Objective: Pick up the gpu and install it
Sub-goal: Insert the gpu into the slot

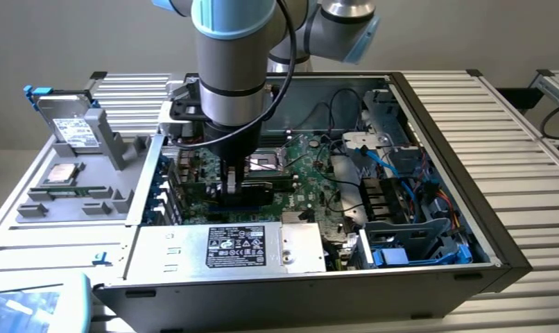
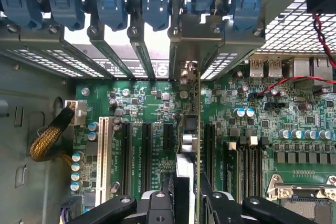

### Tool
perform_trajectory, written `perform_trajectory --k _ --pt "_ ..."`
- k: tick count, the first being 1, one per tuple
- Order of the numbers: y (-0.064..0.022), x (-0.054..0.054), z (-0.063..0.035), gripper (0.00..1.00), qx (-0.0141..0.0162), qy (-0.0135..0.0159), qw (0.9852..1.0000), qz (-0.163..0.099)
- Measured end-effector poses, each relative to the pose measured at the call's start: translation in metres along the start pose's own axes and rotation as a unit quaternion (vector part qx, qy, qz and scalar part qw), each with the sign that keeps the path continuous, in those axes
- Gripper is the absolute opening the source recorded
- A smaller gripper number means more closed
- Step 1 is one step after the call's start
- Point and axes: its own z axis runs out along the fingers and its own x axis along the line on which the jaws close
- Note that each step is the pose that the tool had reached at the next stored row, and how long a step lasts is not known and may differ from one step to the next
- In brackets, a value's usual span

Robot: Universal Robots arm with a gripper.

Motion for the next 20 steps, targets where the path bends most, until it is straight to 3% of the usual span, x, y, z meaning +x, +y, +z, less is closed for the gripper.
perform_trajectory --k 20 --pt "-0.0017 -0.0001 0.0003 0.28 0.0001 0.0000 1.0000 0.000"
